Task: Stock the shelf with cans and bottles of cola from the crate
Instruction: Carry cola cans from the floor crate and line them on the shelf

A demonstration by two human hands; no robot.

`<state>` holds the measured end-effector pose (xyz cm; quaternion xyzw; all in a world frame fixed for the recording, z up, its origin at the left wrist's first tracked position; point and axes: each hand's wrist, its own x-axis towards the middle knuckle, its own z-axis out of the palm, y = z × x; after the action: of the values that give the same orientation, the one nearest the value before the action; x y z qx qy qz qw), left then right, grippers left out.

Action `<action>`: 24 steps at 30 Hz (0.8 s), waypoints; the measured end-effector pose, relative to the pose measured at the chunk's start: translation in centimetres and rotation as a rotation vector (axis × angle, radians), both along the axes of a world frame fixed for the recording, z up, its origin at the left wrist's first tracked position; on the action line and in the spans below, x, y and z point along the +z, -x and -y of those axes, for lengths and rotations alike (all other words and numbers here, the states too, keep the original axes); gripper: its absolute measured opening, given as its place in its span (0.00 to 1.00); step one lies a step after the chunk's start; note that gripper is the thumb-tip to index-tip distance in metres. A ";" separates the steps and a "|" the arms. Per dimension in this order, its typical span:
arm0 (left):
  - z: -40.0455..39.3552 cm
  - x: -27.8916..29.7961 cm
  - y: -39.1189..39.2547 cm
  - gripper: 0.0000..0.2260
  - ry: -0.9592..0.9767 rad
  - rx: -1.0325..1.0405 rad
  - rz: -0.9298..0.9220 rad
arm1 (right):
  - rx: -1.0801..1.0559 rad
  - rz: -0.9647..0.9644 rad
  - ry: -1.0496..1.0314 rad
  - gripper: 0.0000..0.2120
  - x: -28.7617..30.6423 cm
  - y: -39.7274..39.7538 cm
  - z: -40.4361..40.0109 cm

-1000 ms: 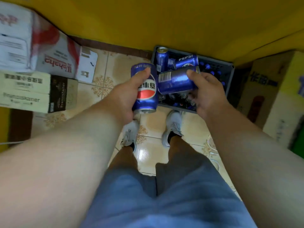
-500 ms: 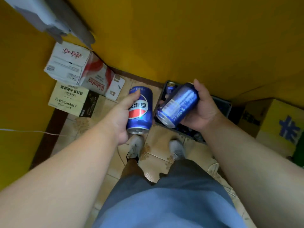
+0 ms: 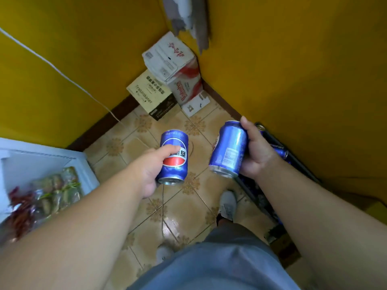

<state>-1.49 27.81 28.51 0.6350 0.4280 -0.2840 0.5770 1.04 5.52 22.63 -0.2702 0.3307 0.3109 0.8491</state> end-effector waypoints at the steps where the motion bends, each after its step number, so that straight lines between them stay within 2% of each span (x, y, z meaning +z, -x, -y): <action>1: -1.2 0.6 0.7 0.23 -0.020 0.018 0.016 | 0.022 0.024 -0.005 0.27 0.6 -0.3 -1.3; 4: -4.9 2.0 3.5 0.17 -0.063 0.047 0.068 | 0.162 0.108 -0.022 0.32 2.2 -0.2 -5.4; 7: -9.0 3.0 8.0 0.18 -0.096 0.034 0.084 | 0.345 0.159 -0.061 0.40 3.4 1.7 -10.2; 12: -17.0 4.2 19.5 0.19 -0.190 0.120 0.061 | 0.528 0.162 -0.093 0.23 5.4 8.6 -20.2; 15: -21.7 4.9 27.8 0.16 -0.107 0.245 0.040 | 0.622 0.159 -0.063 0.26 5.6 14.3 -25.9; 18: -25.8 7.0 36.1 0.08 0.012 0.393 0.052 | 0.779 0.167 -0.045 0.41 6.2 20.9 -31.8; 20: -28.8 8.7 41.3 0.09 0.064 0.439 0.088 | 0.887 0.175 -0.081 0.46 7.1 25.1 -35.7; 24: -33.8 11.9 50.8 0.12 0.119 0.447 0.204 | 1.043 0.237 -0.074 0.36 10.3 32.1 -43.2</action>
<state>-52.29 61.65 40.44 0.5149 0.4799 -0.1086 0.7020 -31.04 48.67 32.91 -0.4019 0.0433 0.6705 0.6221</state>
